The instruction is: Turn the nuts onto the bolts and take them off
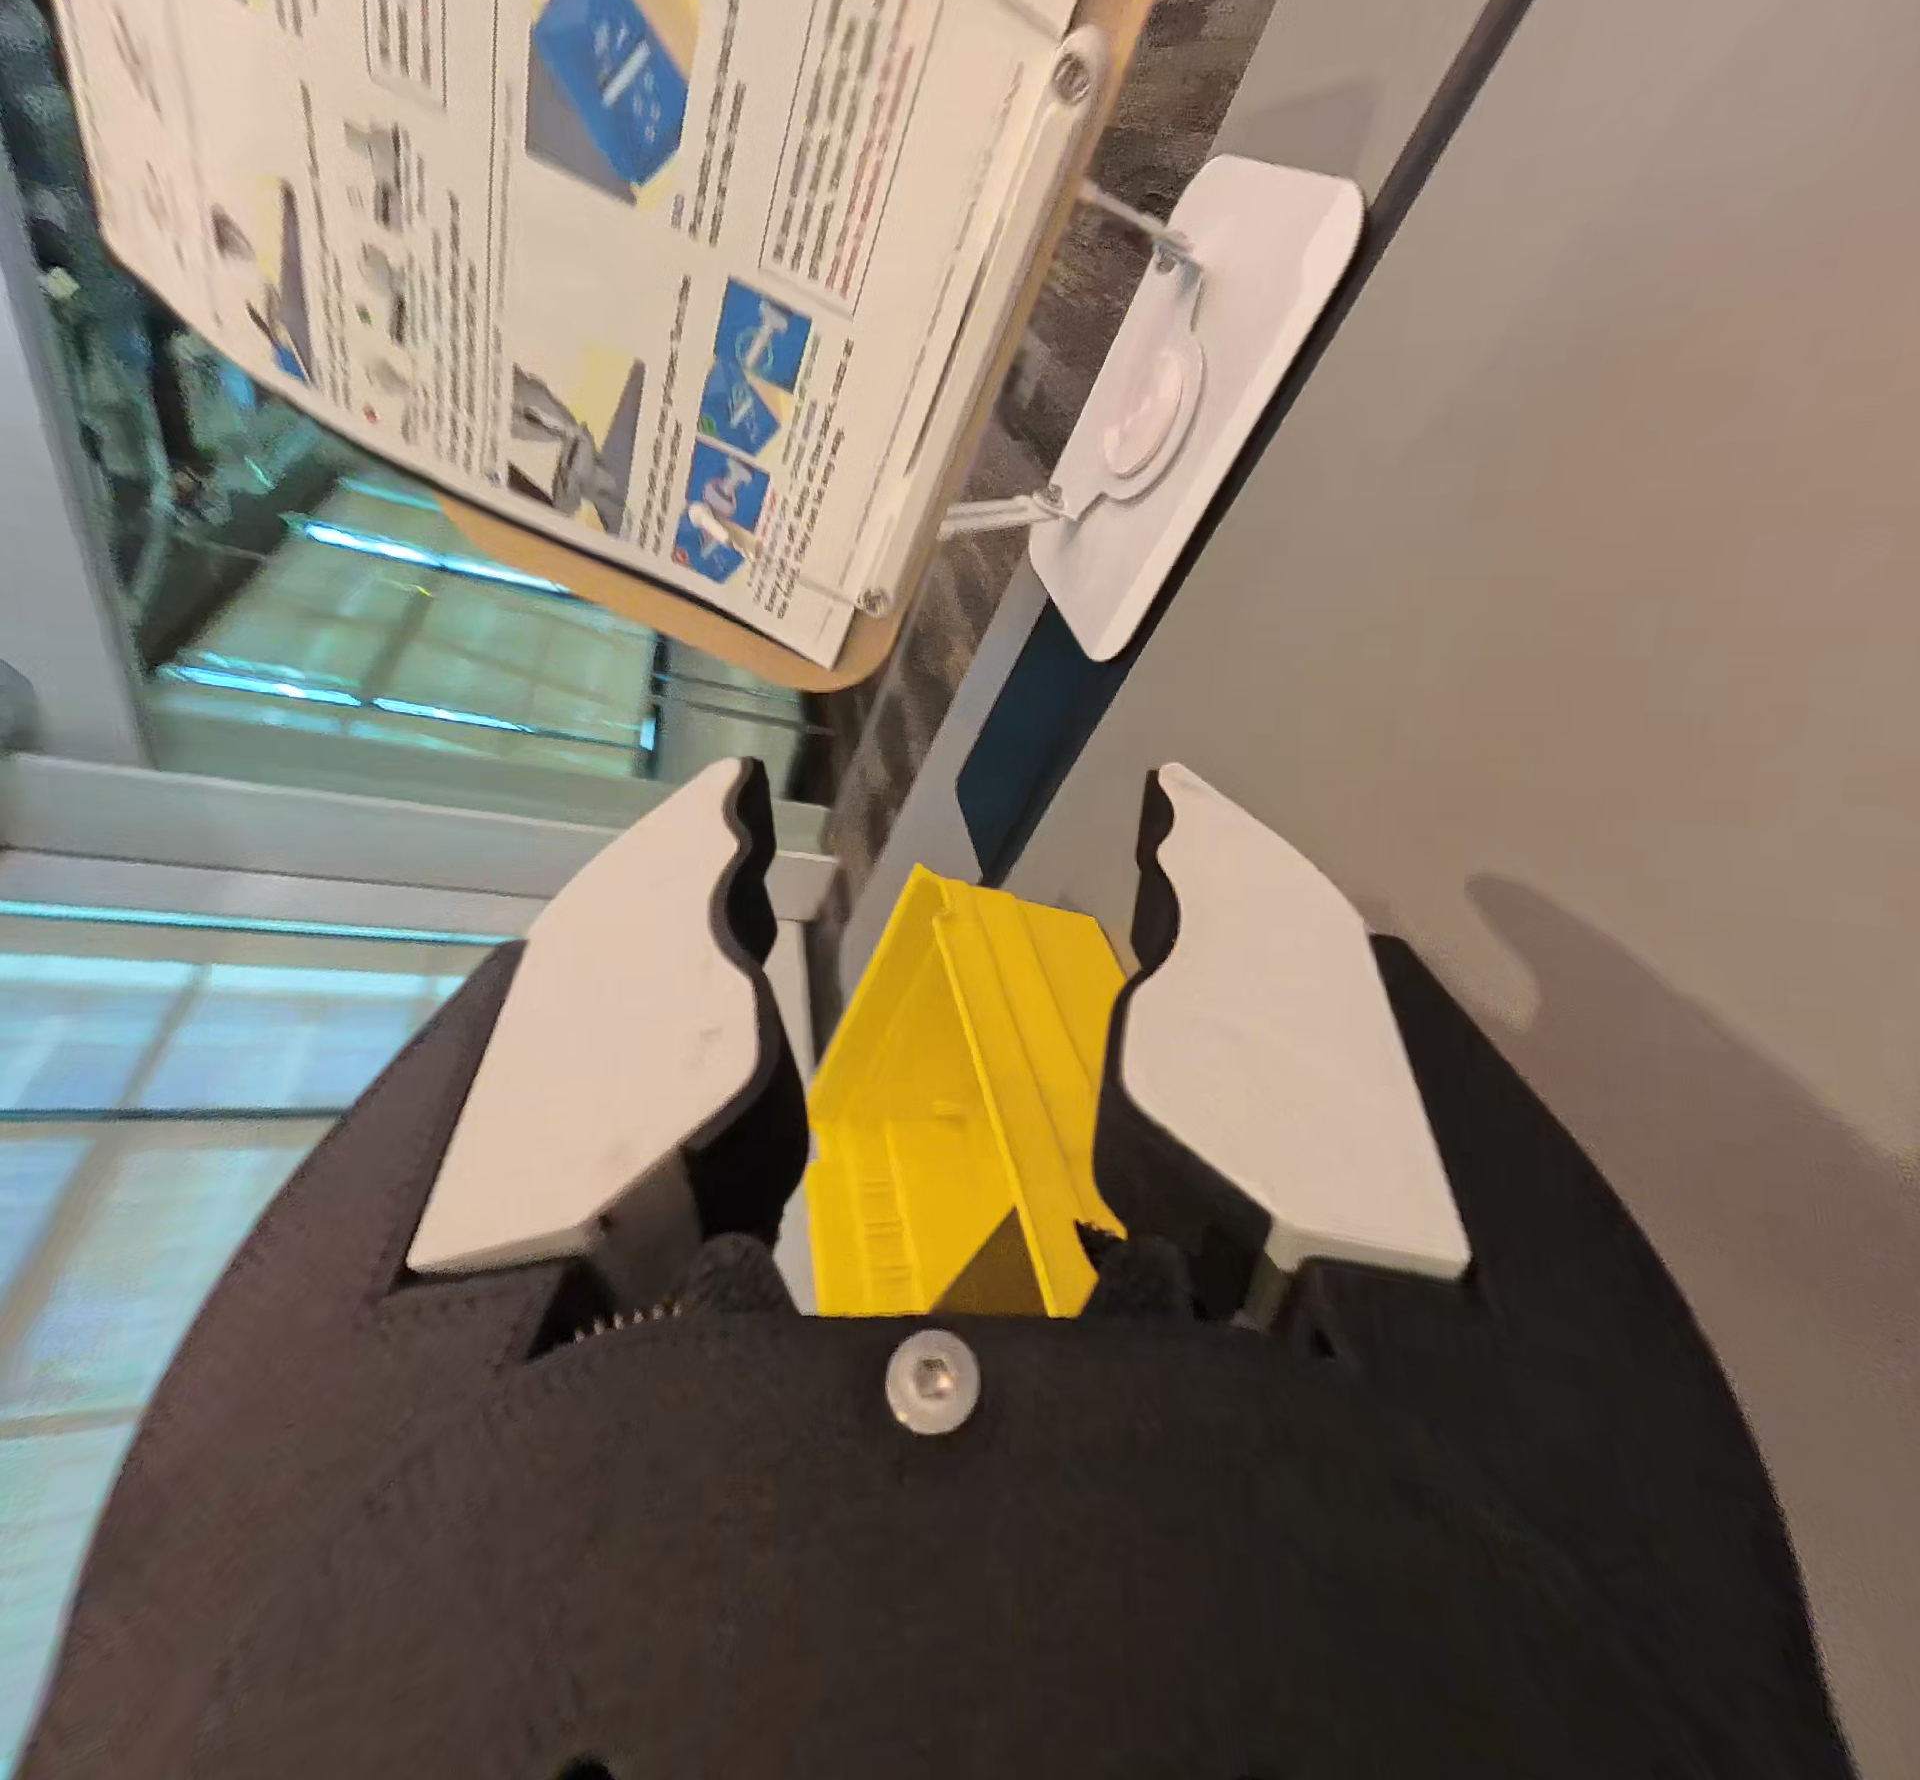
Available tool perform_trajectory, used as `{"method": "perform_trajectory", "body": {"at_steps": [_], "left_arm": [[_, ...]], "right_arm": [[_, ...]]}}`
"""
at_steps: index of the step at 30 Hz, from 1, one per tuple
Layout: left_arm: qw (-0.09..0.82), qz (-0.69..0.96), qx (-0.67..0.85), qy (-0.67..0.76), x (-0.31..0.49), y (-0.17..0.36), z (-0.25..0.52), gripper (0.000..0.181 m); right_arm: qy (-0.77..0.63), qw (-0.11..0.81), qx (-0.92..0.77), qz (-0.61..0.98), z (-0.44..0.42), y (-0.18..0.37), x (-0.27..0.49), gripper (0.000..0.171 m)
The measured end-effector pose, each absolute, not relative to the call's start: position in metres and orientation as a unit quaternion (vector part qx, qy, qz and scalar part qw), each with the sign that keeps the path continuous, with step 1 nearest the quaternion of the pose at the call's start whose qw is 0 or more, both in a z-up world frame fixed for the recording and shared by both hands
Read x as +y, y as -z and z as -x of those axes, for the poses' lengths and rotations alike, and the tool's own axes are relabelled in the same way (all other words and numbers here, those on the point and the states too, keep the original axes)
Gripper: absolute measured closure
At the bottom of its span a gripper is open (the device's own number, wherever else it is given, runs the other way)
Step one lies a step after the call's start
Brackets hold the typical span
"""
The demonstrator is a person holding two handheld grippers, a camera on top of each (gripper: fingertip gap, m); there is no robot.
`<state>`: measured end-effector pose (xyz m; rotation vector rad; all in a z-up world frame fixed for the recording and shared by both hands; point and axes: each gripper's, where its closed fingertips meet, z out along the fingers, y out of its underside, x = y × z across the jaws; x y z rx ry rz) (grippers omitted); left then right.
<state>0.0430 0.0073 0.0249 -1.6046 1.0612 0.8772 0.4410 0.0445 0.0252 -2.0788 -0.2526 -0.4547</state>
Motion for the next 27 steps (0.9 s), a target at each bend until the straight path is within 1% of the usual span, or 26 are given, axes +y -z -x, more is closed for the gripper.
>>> {"method": "perform_trajectory", "body": {"at_steps": [3,5,8,11,13,16,18,21,23,27], "left_arm": [[0.505,0.712,0.369,-0.320,0.018,-0.040,-0.001,0.114],[0.508,0.755,0.315,-0.268,0.022,-0.046,0.036,0.113],[0.497,0.825,0.201,-0.180,0.022,-0.048,0.108,0.107],[0.456,0.875,0.086,-0.140,0.007,-0.036,0.198,0.103],[0.429,0.894,0.015,-0.125,-0.010,-0.020,0.253,0.103],[0.404,0.909,-0.065,-0.078,-0.035,0.007,0.307,0.101],[0.390,0.915,-0.098,-0.035,-0.046,0.023,0.324,0.102],[0.367,0.922,-0.118,0.020,-0.052,0.042,0.329,0.103],[0.352,0.929,-0.112,0.041,-0.050,0.052,0.324,0.104],[0.323,0.941,-0.086,0.049,-0.044,0.066,0.312,0.107]], "right_arm": [[0.187,0.488,-0.092,0.848,-0.449,-0.032,0.040,0.111],[0.184,0.487,-0.078,0.850,-0.459,-0.034,0.034,0.110],[0.161,0.464,-0.056,0.869,-0.477,-0.025,0.022,0.104],[0.100,0.419,-0.042,0.902,-0.488,-0.003,0.006,0.098],[0.042,0.381,-0.036,0.923,-0.487,0.016,-0.007,0.097],[-0.023,0.325,-0.016,0.945,-0.487,0.041,-0.023,0.098],[-0.050,0.292,-0.005,0.955,-0.485,0.054,-0.029,0.099],[-0.087,0.248,0.002,0.965,-0.475,0.070,-0.034,0.110],[-0.096,0.220,0.010,0.971,-0.471,0.081,-0.035,0.111],[-0.090,0.163,0.007,0.982,-0.467,0.103,-0.039,0.119]]}}
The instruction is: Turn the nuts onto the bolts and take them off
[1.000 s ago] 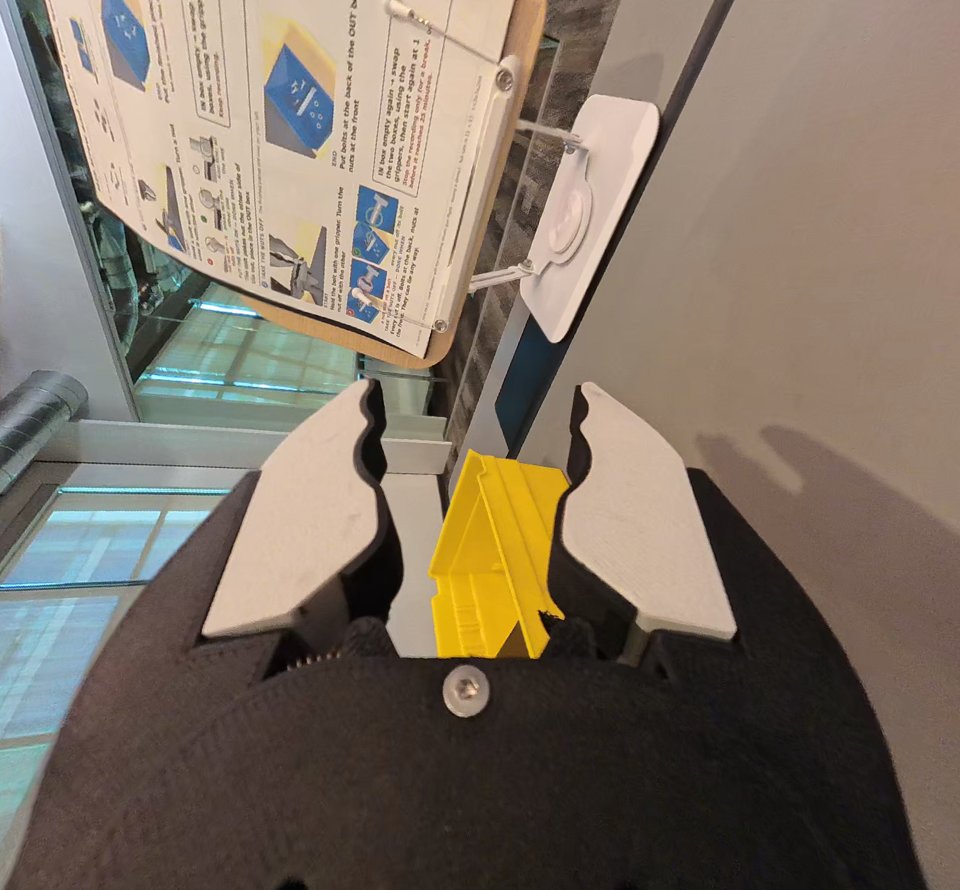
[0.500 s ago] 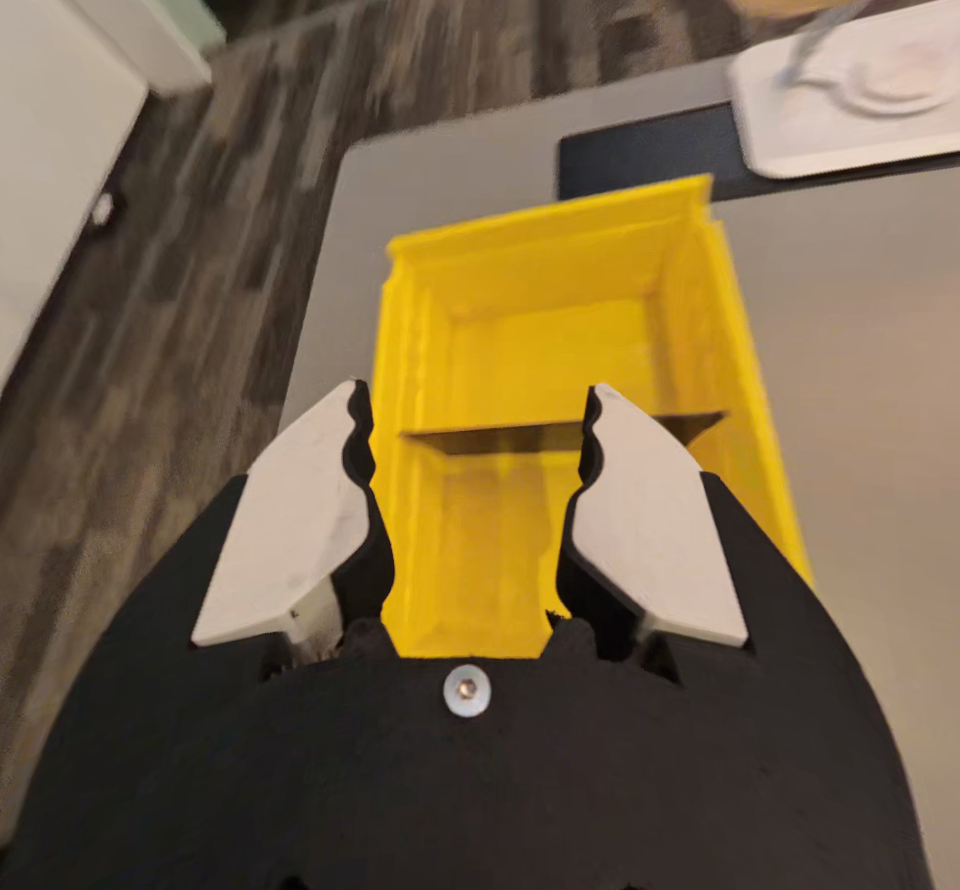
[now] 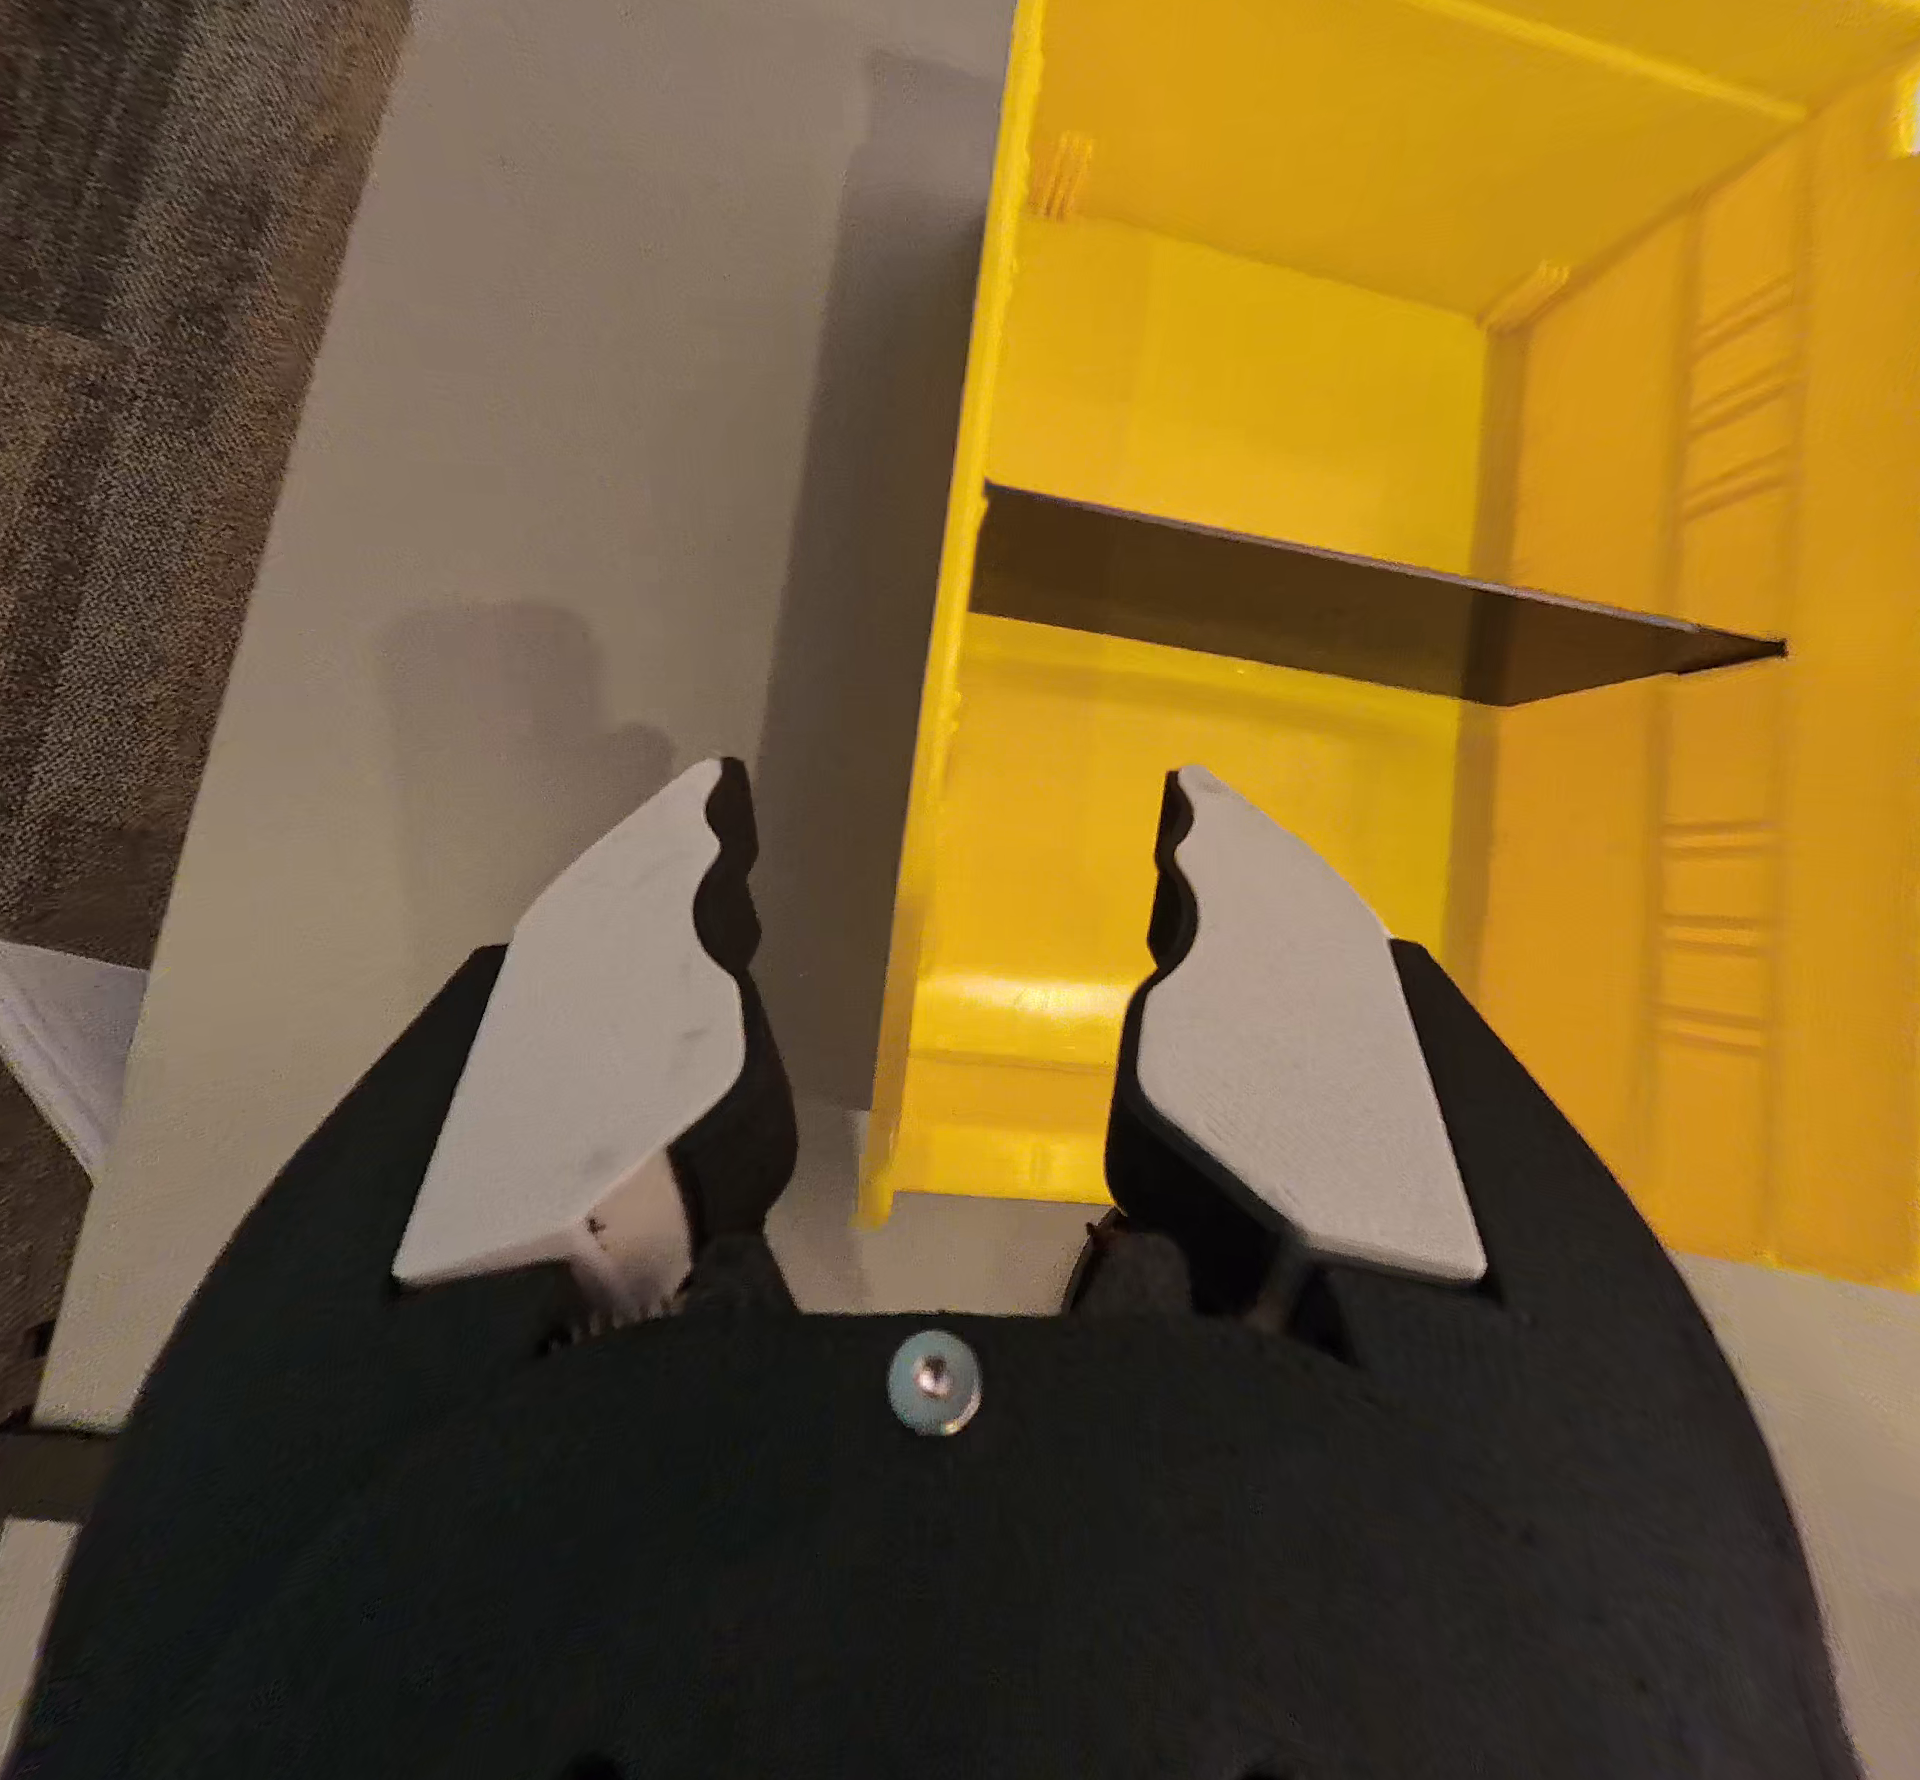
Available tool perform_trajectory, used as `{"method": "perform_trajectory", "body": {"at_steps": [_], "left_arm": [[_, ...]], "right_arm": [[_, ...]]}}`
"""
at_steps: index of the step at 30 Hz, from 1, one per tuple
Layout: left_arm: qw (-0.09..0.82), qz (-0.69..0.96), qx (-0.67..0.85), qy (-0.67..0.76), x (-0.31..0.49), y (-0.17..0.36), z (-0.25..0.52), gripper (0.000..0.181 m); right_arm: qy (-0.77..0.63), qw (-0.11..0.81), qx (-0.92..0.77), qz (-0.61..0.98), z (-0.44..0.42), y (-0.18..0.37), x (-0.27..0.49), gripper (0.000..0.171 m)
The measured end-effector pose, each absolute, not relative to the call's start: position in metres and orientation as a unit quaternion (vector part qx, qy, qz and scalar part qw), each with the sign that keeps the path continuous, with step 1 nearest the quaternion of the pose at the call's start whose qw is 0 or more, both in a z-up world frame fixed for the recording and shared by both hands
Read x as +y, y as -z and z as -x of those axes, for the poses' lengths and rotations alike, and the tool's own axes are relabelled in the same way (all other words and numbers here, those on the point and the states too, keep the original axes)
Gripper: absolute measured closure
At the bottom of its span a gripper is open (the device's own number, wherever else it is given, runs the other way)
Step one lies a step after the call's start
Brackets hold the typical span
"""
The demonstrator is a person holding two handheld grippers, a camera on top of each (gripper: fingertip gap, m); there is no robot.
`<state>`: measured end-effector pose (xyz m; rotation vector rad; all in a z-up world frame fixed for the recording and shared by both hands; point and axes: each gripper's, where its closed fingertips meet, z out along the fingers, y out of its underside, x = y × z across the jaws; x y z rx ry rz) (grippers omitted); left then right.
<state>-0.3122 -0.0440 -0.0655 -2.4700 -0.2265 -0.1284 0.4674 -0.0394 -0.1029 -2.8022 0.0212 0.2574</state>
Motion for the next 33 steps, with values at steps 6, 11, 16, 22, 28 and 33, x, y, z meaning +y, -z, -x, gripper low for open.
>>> {"method": "perform_trajectory", "body": {"at_steps": [6,11,16,22,28,33], "left_arm": [[0.279,0.957,-0.070,0.044,-0.043,0.084,0.307,0.121],[0.258,0.961,-0.073,0.067,-0.045,0.094,0.304,0.154],[0.247,0.965,-0.075,0.049,-0.047,0.099,0.310,0.176],[0.231,0.972,-0.027,0.033,-0.049,0.099,0.300,0.176],[0.219,0.975,0.014,0.033,-0.050,0.099,0.289,0.175],[0.206,0.977,0.039,0.031,-0.052,0.100,0.280,0.175]], "right_arm": [[-0.091,0.116,0.014,0.989,-0.468,0.120,-0.044,0.136],[-0.124,0.095,0.006,0.988,-0.456,0.123,-0.047,0.161],[-0.110,0.081,0.006,0.991,-0.457,0.125,-0.049,0.163],[-0.126,0.078,0.021,0.989,-0.456,0.125,-0.049,0.163],[-0.117,0.075,0.016,0.990,-0.456,0.125,-0.049,0.163],[-0.117,0.074,0.019,0.990,-0.456,0.125,-0.049,0.163]]}}
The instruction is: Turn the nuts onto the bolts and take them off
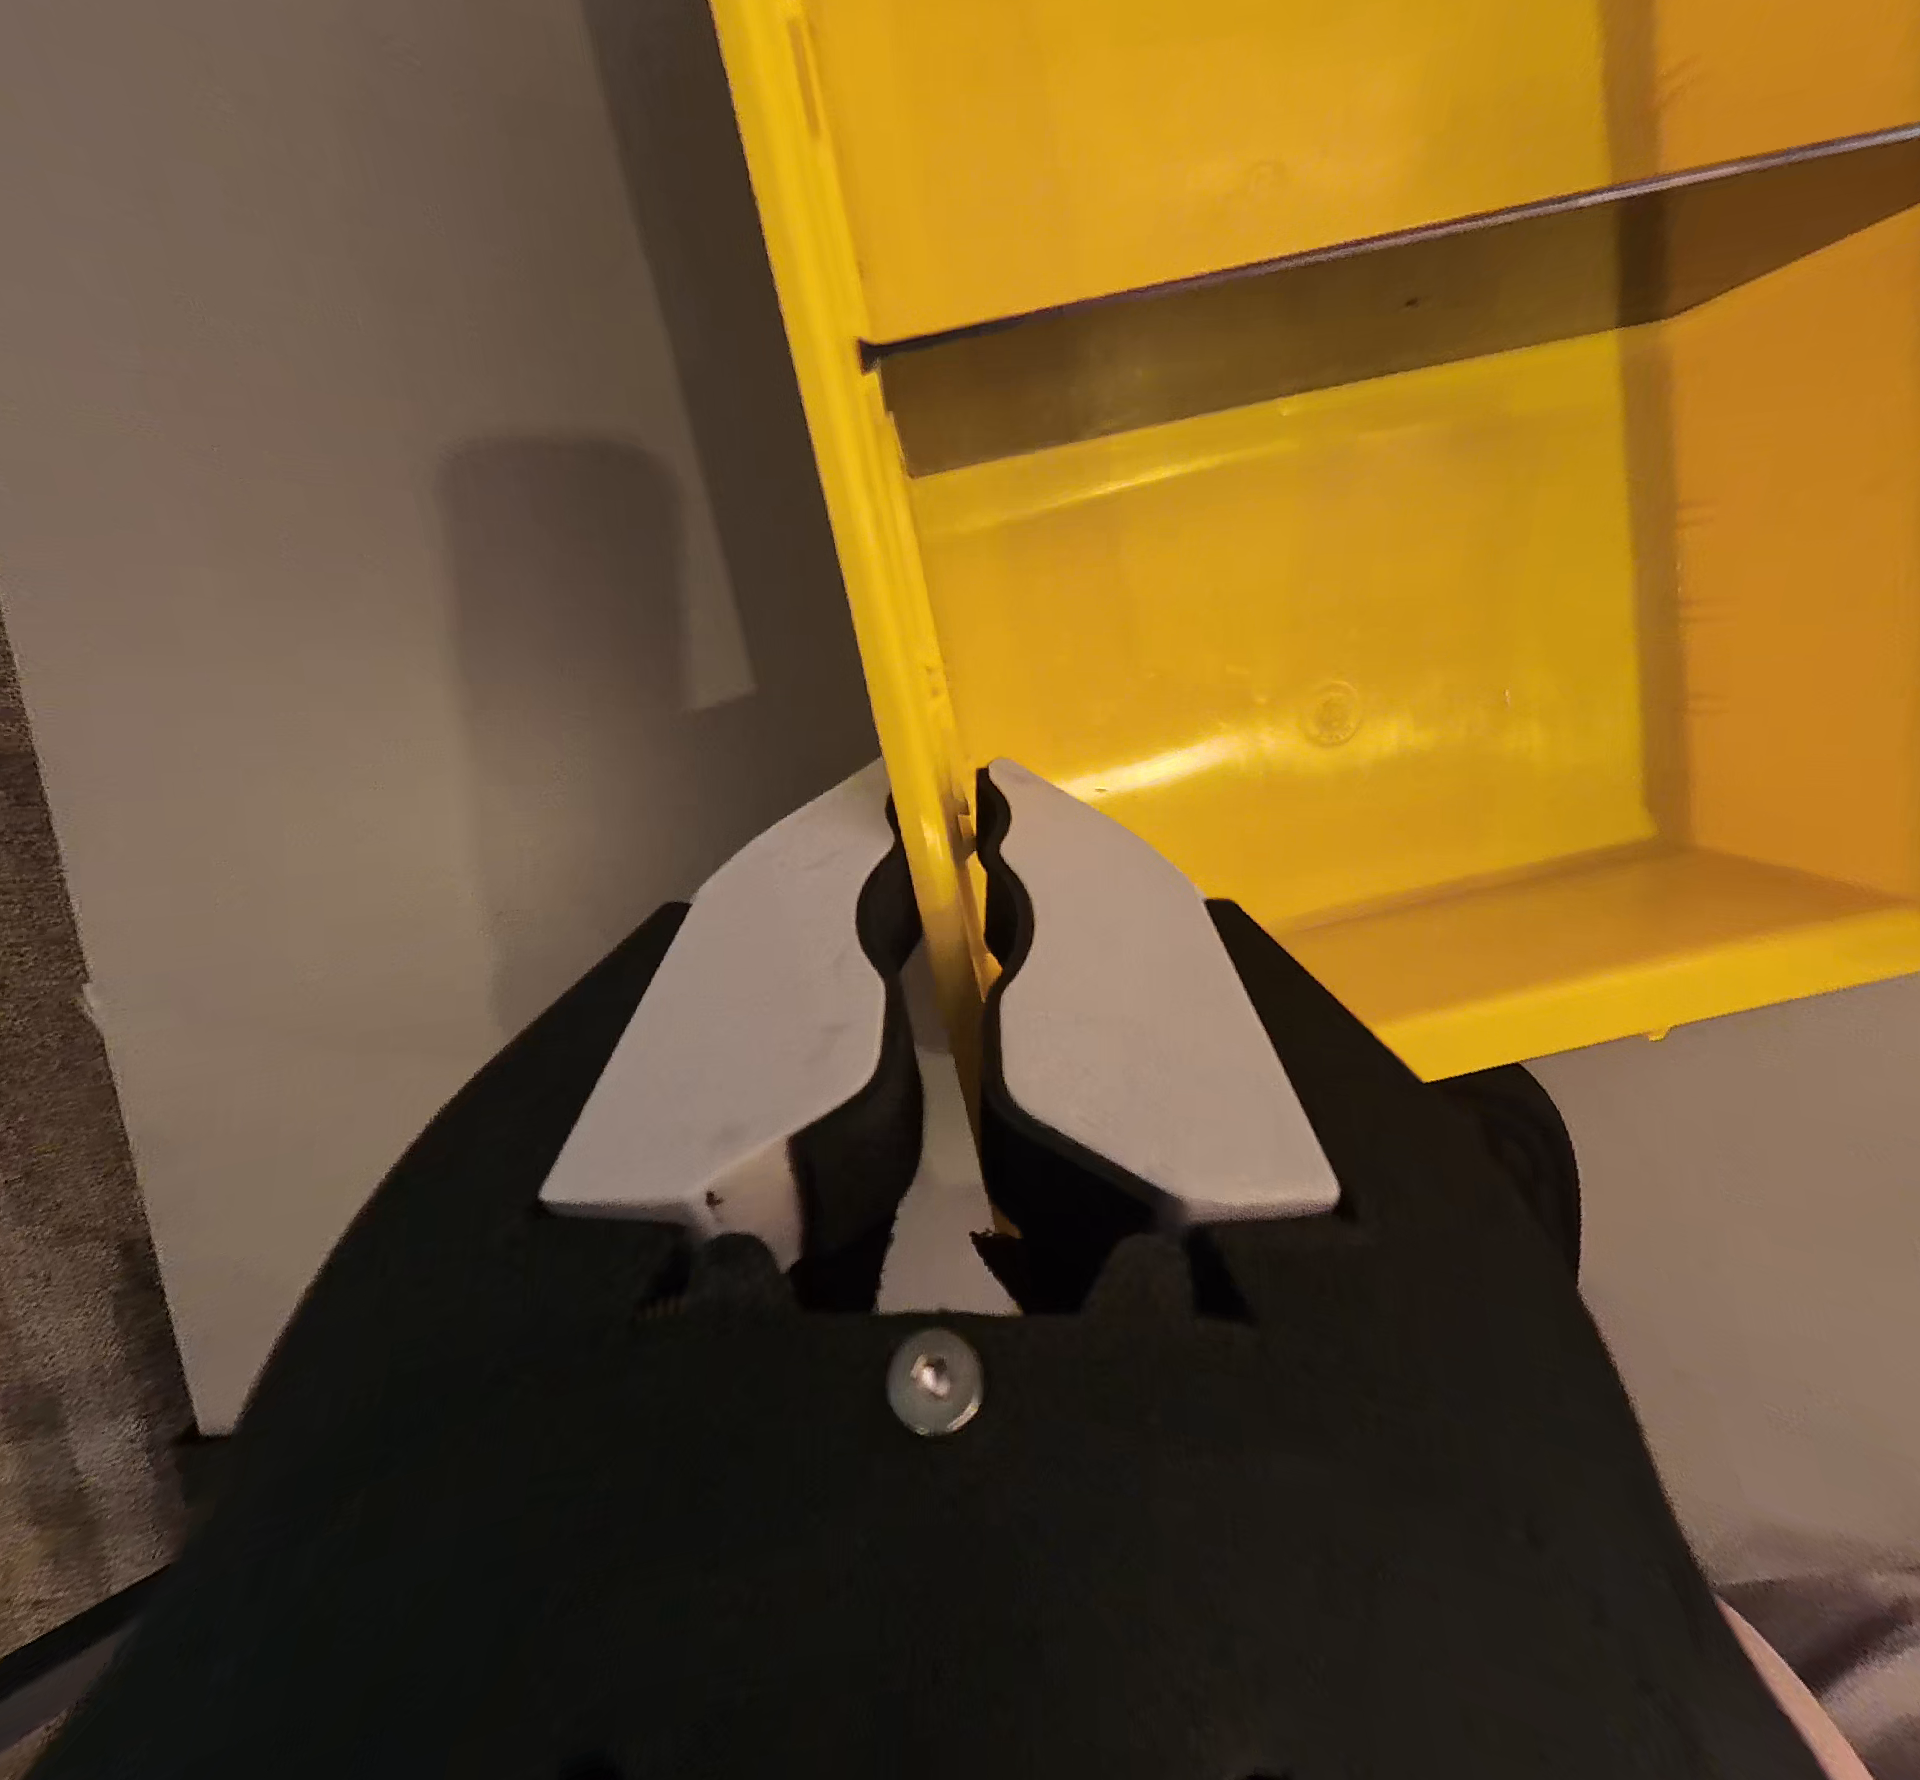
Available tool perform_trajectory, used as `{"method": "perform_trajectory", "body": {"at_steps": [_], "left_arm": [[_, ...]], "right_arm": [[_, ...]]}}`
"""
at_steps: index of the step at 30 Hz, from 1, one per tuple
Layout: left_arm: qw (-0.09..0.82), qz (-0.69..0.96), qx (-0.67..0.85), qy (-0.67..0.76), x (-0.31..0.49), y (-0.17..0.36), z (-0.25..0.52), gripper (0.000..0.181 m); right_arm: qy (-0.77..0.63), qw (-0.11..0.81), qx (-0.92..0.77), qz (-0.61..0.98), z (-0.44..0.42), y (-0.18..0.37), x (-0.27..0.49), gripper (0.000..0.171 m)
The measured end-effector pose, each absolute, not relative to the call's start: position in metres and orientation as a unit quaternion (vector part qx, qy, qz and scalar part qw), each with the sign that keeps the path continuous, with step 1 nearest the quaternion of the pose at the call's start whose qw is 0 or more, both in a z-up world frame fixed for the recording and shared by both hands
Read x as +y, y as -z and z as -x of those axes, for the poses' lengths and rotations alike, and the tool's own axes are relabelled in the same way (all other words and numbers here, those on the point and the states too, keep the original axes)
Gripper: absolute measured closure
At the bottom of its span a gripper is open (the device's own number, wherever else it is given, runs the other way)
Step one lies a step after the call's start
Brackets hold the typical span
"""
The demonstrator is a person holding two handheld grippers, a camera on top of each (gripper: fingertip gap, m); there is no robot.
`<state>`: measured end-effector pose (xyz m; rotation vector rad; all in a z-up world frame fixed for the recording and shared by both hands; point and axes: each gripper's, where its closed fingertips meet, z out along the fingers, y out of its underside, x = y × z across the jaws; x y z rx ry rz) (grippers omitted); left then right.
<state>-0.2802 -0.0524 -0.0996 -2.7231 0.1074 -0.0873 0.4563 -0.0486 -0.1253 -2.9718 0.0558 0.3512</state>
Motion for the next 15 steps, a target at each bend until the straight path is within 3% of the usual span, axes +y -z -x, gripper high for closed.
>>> {"method": "perform_trajectory", "body": {"at_steps": [15], "left_arm": [[0.198,0.977,0.063,0.037,-0.053,0.100,0.271,0.173]], "right_arm": [[-0.121,0.064,-0.007,0.991,-0.444,0.125,-0.048,0.163]]}}
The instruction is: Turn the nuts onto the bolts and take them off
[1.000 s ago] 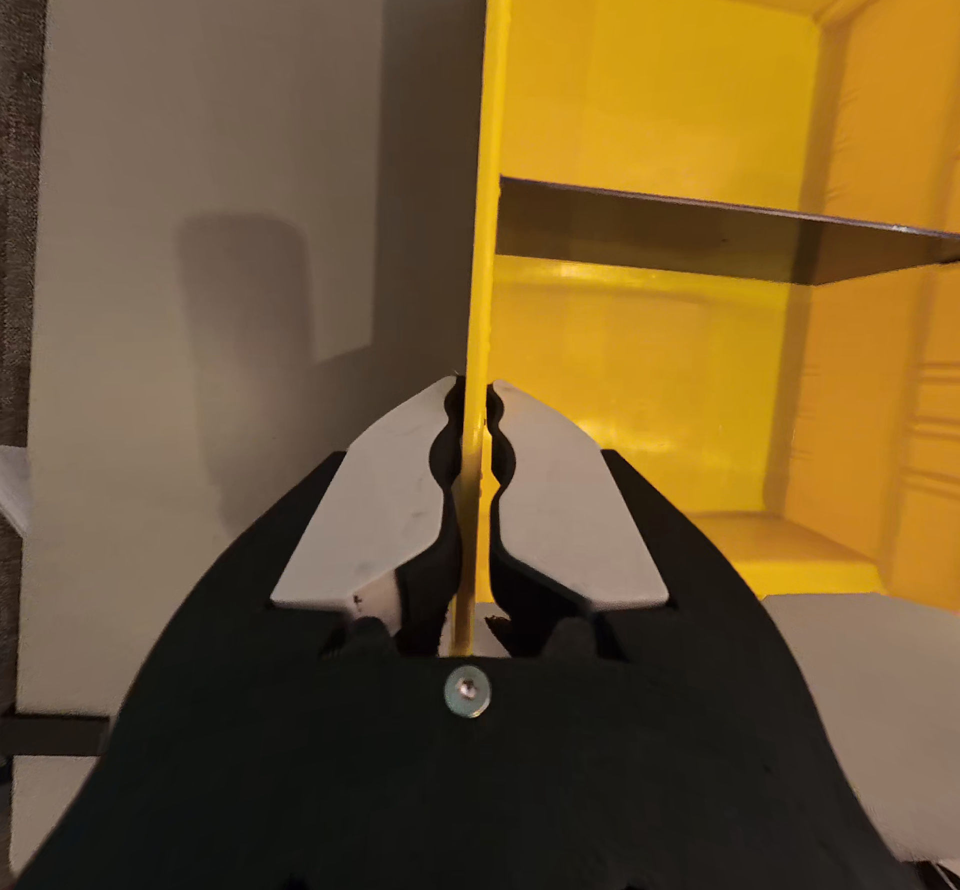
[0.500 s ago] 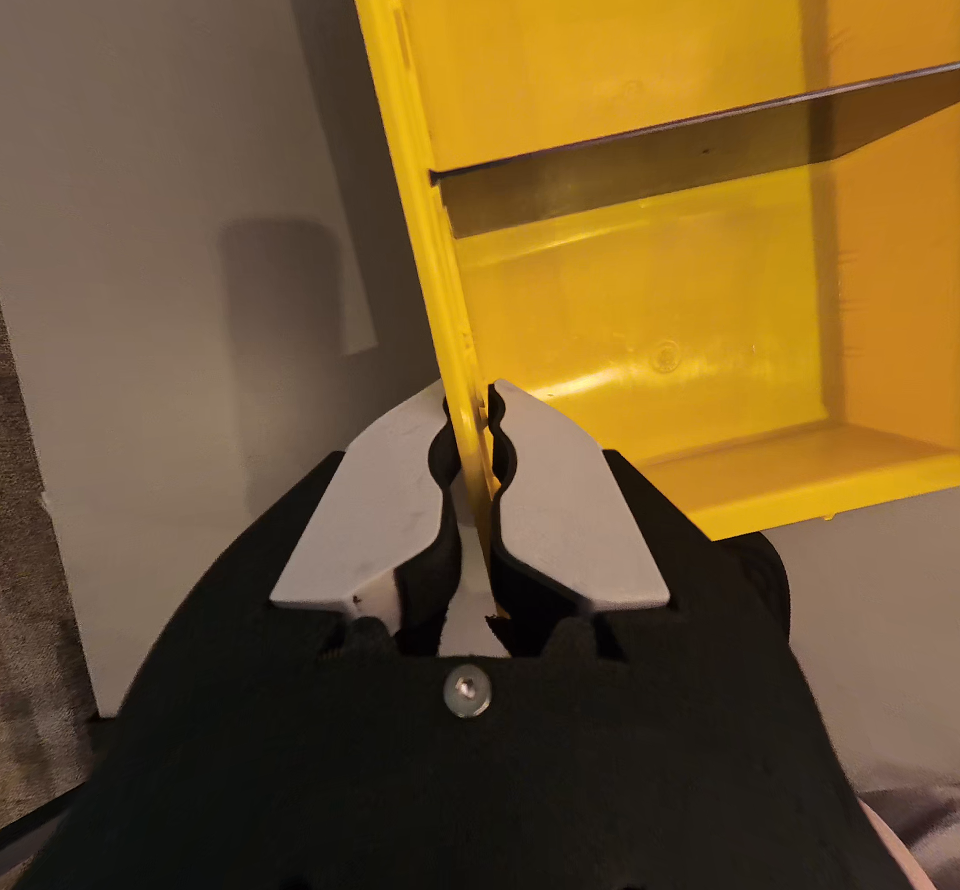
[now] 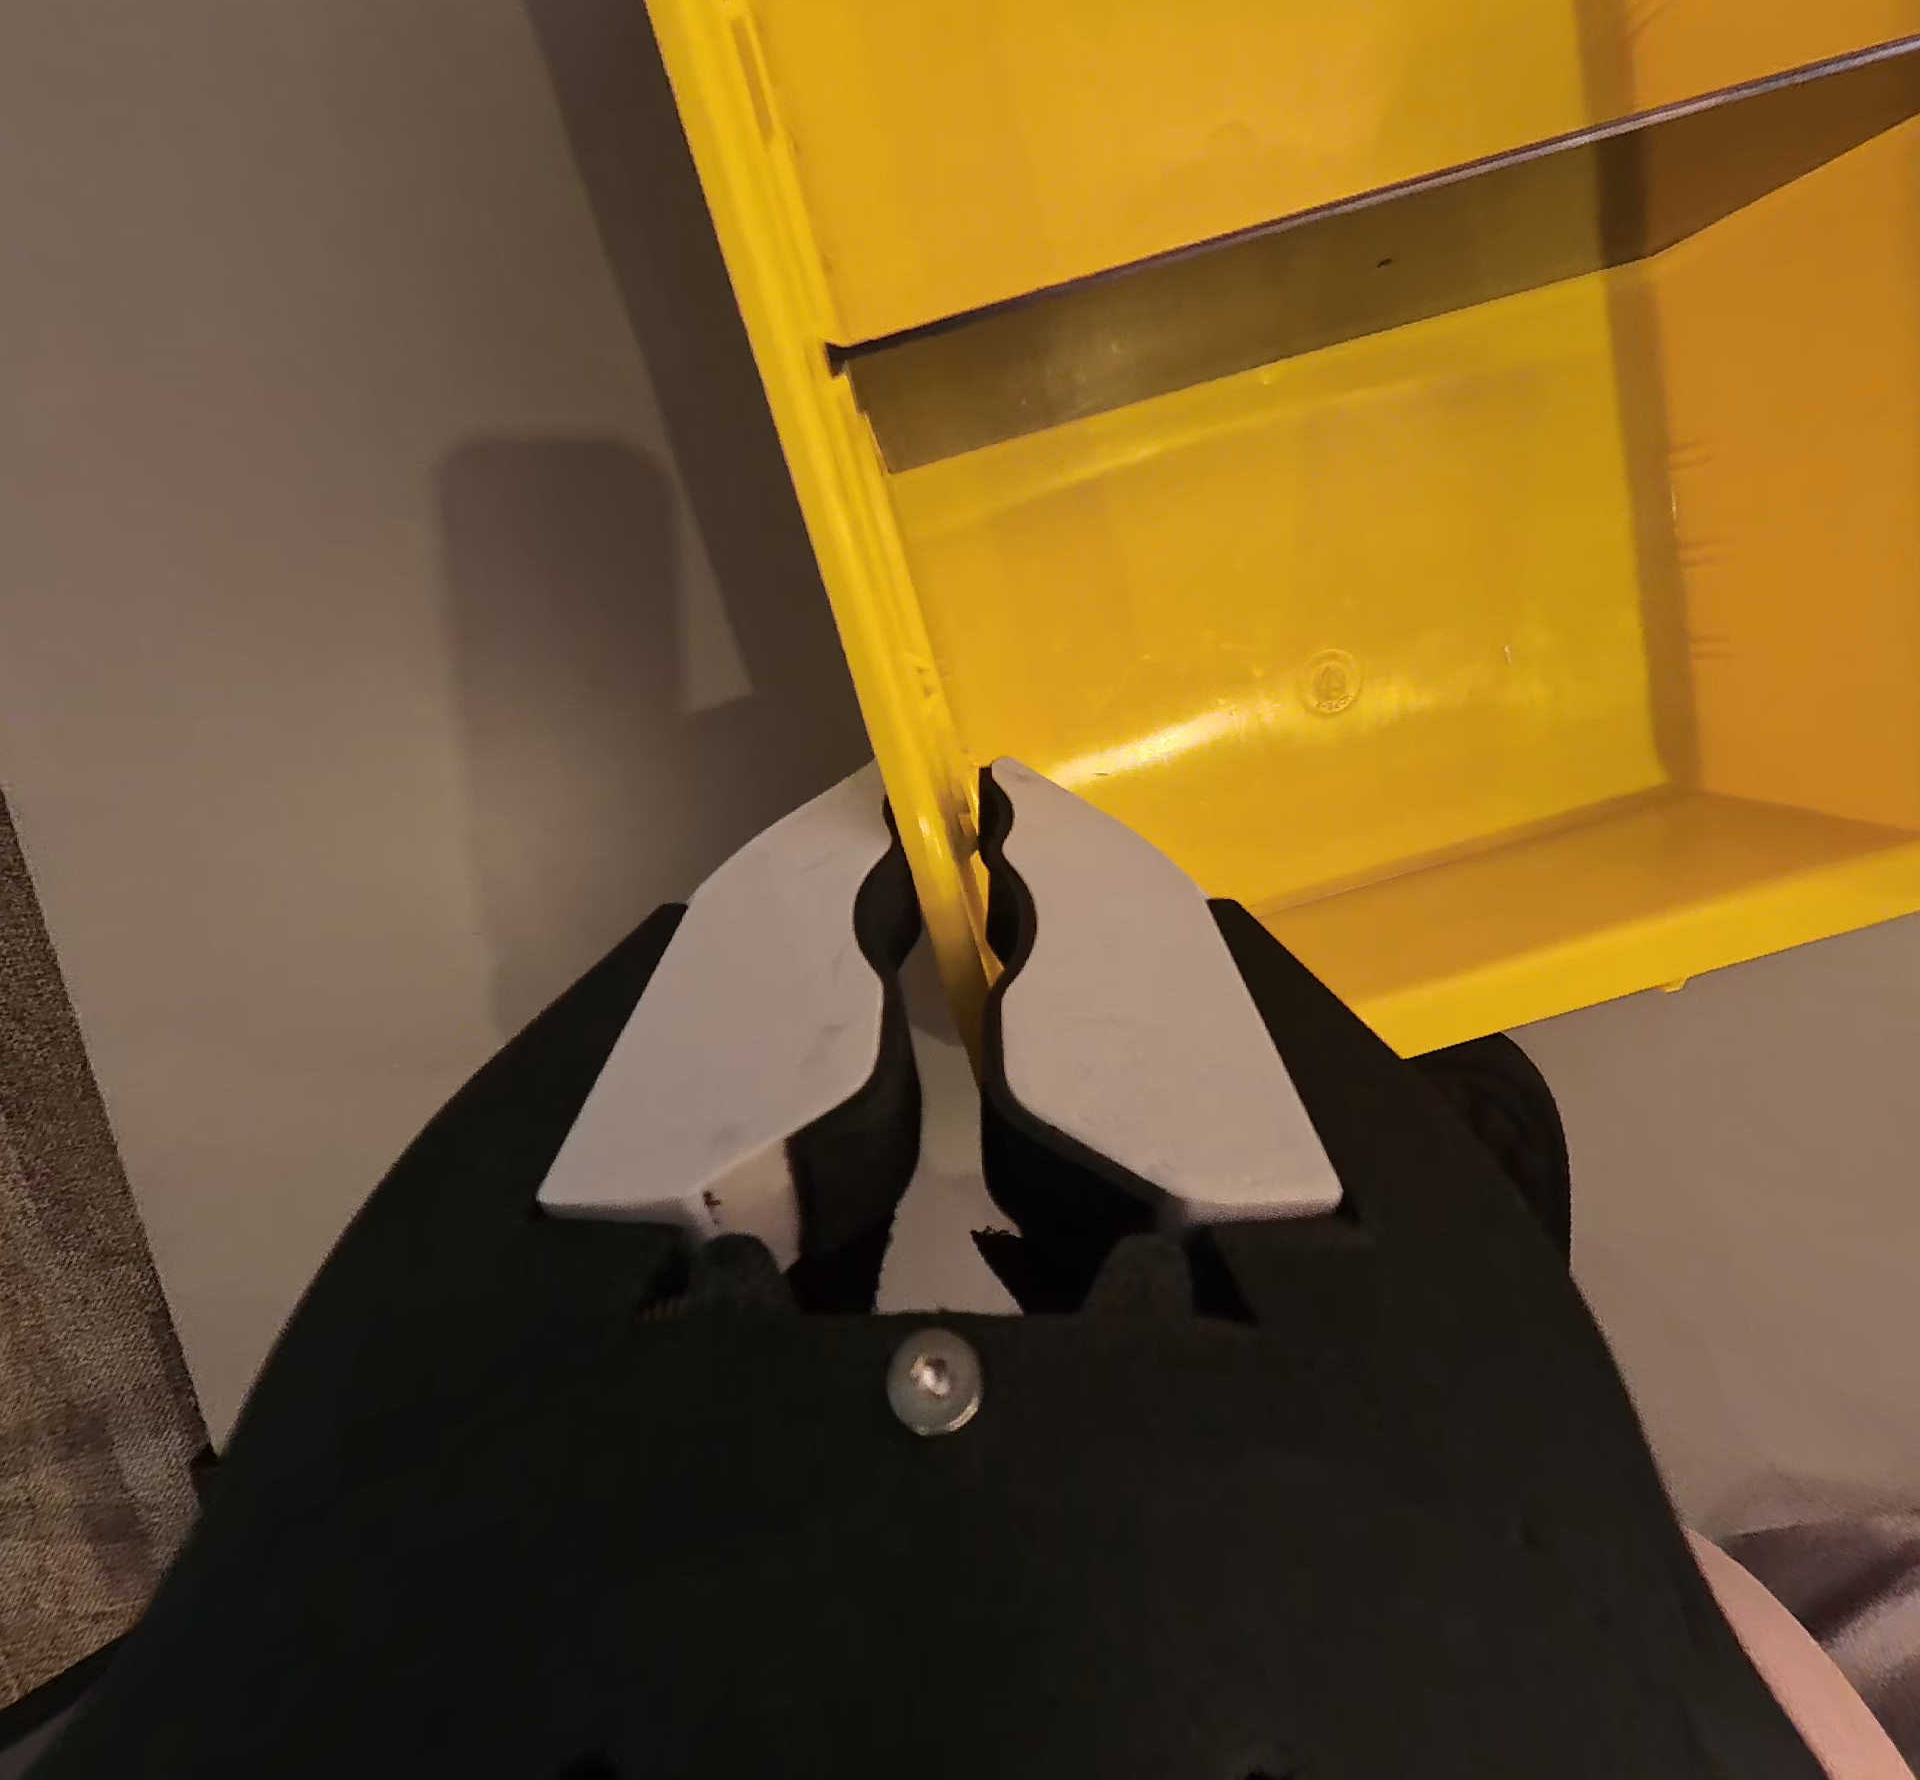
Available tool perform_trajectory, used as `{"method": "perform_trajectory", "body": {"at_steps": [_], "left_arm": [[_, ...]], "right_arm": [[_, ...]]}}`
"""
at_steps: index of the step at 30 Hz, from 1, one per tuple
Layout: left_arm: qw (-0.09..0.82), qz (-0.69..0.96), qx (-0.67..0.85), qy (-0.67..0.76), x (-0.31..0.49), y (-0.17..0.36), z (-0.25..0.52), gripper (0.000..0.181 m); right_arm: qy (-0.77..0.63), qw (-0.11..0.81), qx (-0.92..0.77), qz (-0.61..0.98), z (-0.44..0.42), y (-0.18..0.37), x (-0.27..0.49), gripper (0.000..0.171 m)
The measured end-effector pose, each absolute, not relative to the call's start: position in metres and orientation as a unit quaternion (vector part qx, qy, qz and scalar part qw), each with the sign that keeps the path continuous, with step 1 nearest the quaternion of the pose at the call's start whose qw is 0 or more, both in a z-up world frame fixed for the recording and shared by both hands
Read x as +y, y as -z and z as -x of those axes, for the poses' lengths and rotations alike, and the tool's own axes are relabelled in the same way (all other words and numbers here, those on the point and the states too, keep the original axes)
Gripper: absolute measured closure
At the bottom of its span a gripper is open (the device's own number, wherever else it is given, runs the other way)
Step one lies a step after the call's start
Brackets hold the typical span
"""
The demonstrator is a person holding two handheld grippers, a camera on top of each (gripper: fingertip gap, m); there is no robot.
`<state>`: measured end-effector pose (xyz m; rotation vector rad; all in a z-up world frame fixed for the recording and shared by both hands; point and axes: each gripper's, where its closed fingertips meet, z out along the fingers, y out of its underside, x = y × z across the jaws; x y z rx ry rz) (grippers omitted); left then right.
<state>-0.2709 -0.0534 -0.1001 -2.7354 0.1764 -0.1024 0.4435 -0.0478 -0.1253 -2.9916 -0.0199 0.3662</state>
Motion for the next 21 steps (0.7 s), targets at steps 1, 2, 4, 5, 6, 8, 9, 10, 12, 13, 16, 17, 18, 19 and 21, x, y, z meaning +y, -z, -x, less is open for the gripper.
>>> {"method": "perform_trajectory", "body": {"at_steps": [1,2,4,5,6,8,9,10,12,13,16,17,18,19,21], "left_arm": [[0.198,0.977,0.065,0.037,-0.053,0.100,0.270,0.174],[0.197,0.977,0.067,0.038,-0.053,0.100,0.269,0.174],[0.196,0.977,0.071,0.040,-0.053,0.100,0.267,0.173],[0.196,0.977,0.073,0.040,-0.053,0.100,0.267,0.173],[0.195,0.977,0.075,0.040,-0.053,0.100,0.266,0.173],[0.194,0.977,0.079,0.042,-0.054,0.100,0.264,0.173],[0.193,0.977,0.081,0.043,-0.054,0.100,0.263,0.173],[0.193,0.977,0.082,0.044,-0.054,0.100,0.262,0.173],[0.190,0.977,0.085,0.044,-0.054,0.100,0.261,0.173],[0.190,0.977,0.087,0.044,-0.054,0.100,0.260,0.173],[0.187,0.977,0.092,0.046,-0.054,0.101,0.257,0.173],[0.186,0.977,0.094,0.047,-0.054,0.101,0.256,0.173],[0.186,0.977,0.096,0.048,-0.054,0.101,0.254,0.173],[0.185,0.977,0.099,0.049,-0.054,0.101,0.253,0.173],[0.182,0.977,0.103,0.050,-0.055,0.101,0.251,0.173]], "right_arm": [[-0.121,0.064,-0.007,0.991,-0.443,0.125,-0.048,0.163],[-0.121,0.063,-0.007,0.991,-0.443,0.125,-0.048,0.163],[-0.122,0.062,-0.008,0.991,-0.442,0.125,-0.048,0.162],[-0.123,0.062,-0.008,0.990,-0.441,0.125,-0.048,0.162],[-0.125,0.062,-0.007,0.990,-0.441,0.125,-0.048,0.162],[-0.127,0.062,-0.006,0.990,-0.441,0.125,-0.048,0.162],[-0.128,0.062,-0.005,0.990,-0.440,0.125,-0.048,0.162],[-0.129,0.061,-0.004,0.990,-0.440,0.125,-0.048,0.162],[-0.136,0.061,0.000,0.989,-0.439,0.125,-0.049,0.161],[-0.140,0.060,0.002,0.988,-0.439,0.125,-0.049,0.161],[-0.147,0.060,0.006,0.987,-0.438,0.125,-0.049,0.159],[-0.149,0.060,0.007,0.987,-0.438,0.125,-0.049,0.159],[-0.150,0.060,0.008,0.987,-0.438,0.125,-0.049,0.159],[-0.151,0.059,0.009,0.987,-0.437,0.125,-0.050,0.158],[-0.155,0.052,0.010,0.986,-0.436,0.125,-0.052,0.158]]}}
